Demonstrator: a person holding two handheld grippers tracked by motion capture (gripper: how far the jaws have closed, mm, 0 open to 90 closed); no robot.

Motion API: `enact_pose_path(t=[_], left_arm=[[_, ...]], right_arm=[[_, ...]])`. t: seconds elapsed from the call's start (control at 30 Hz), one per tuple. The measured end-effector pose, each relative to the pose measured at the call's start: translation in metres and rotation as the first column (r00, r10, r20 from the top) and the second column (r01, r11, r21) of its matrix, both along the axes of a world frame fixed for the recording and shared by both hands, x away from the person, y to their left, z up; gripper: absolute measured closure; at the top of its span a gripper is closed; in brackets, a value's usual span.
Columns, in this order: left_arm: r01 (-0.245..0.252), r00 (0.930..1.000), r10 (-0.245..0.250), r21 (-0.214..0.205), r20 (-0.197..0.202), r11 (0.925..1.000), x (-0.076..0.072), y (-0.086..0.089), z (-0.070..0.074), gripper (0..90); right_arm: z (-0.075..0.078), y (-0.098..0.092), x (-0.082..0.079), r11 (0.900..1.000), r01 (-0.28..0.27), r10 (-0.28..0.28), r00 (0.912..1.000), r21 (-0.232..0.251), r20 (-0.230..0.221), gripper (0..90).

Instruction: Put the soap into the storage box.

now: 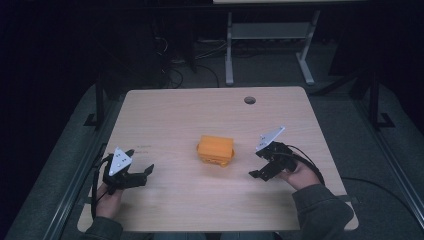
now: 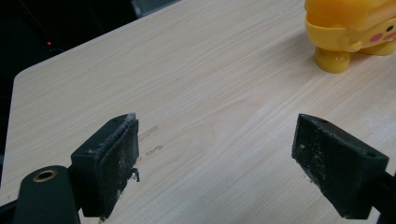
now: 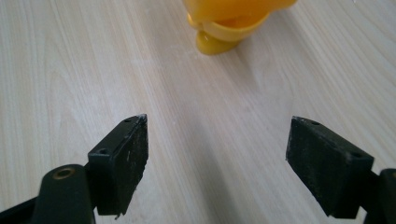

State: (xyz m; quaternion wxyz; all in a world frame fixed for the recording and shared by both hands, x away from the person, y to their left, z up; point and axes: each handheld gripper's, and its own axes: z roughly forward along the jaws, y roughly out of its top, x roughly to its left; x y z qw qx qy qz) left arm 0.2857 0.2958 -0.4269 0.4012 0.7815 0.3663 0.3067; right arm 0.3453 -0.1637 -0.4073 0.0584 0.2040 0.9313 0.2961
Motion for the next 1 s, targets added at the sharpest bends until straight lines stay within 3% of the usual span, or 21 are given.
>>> enact_pose_path(t=[1.0], left_arm=[[0.005, 1.0, -0.005, 0.004, 0.001, 1.0, 0.0, -0.001, -0.001, 14.1]], right_arm=[[-0.024, -0.042, -0.034, 0.996, 0.087, -0.087, 0.996, 0.018, -0.023, 20.2]])
